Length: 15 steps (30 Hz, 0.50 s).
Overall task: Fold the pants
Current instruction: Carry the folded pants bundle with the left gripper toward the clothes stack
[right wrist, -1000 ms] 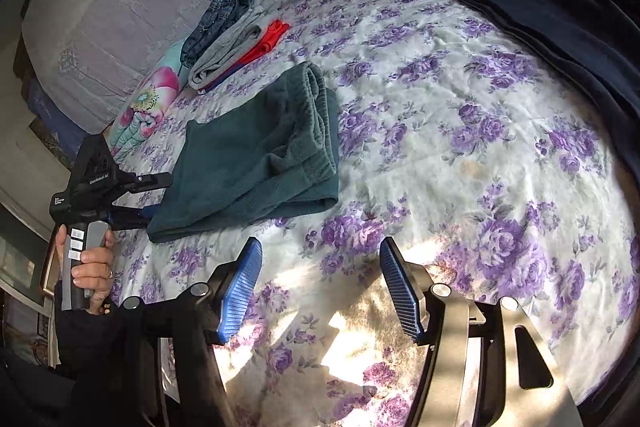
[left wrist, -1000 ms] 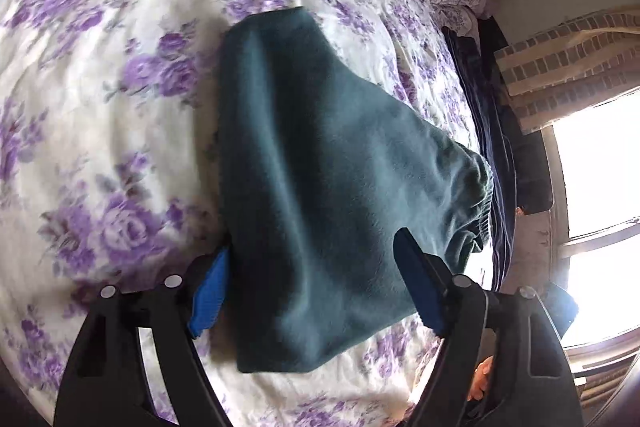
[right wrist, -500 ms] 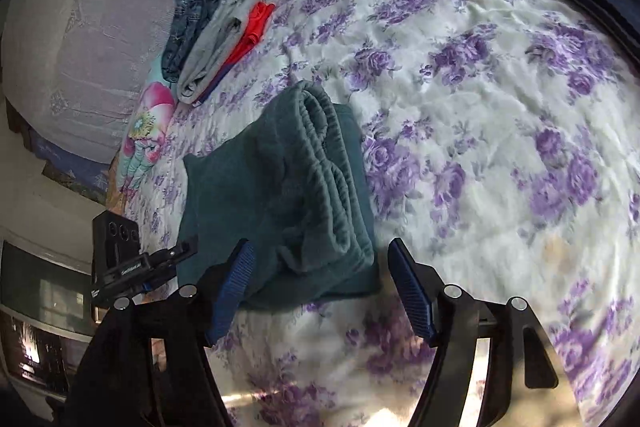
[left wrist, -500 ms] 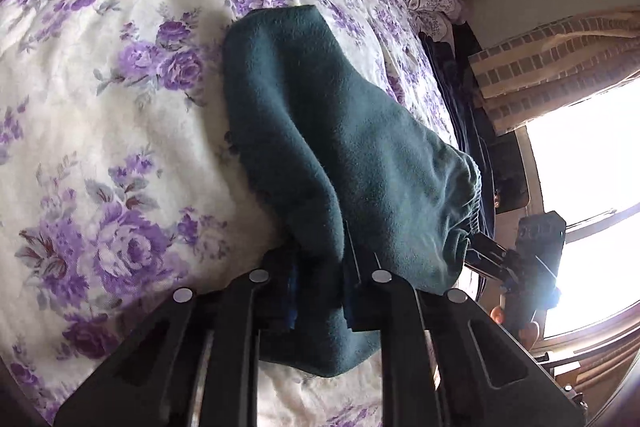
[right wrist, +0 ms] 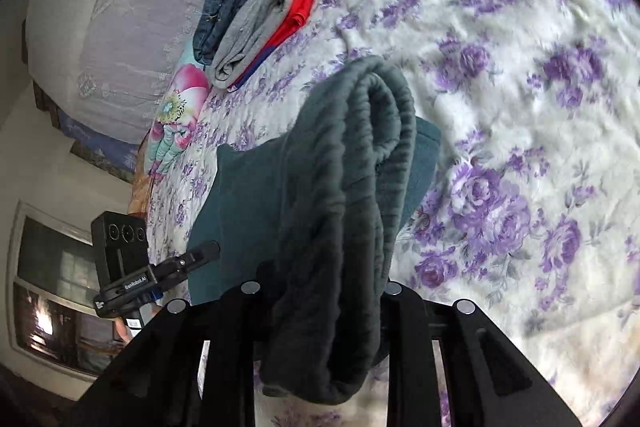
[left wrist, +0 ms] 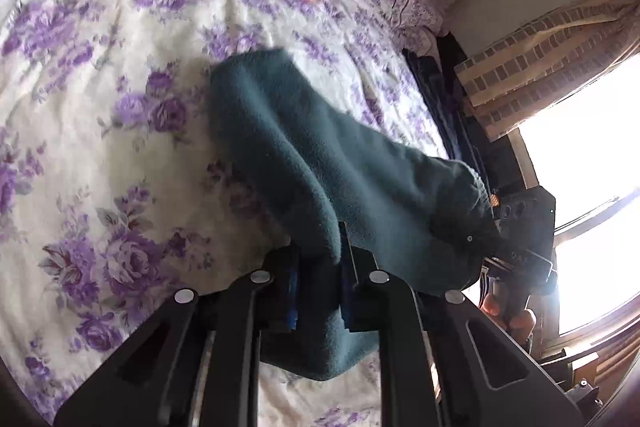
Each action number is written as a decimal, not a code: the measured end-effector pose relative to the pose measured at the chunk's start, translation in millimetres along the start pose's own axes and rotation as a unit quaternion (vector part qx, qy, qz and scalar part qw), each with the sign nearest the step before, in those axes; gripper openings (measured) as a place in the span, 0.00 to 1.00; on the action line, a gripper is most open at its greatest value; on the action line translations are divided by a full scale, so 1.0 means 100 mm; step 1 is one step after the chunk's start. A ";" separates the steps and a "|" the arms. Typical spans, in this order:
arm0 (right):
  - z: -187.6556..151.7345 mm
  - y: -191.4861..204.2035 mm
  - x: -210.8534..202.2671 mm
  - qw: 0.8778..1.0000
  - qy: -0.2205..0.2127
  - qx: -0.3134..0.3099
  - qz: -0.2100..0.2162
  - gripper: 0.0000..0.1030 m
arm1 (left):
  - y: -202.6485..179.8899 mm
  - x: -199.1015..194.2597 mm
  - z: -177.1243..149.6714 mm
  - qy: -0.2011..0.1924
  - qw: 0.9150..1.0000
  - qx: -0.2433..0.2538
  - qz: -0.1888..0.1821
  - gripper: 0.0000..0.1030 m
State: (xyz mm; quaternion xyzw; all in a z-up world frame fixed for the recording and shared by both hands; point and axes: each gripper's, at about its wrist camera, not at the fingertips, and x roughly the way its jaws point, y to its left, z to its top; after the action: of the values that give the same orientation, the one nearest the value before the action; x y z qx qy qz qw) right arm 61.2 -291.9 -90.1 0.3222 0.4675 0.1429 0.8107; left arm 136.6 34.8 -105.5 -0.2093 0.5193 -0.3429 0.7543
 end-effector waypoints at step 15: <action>1.98 1.68 0.01 0.977 -0.072 -0.194 -0.044 0.23 | -0.61 -0.89 1.80 -0.097 0.987 0.067 0.112 0.13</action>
State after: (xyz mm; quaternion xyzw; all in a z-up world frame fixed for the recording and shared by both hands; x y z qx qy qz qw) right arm 241.6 -242.2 90.2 0.1475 0.3849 0.1715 0.8948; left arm 265.1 52.2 59.6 -0.1313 0.4394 -0.2680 0.8473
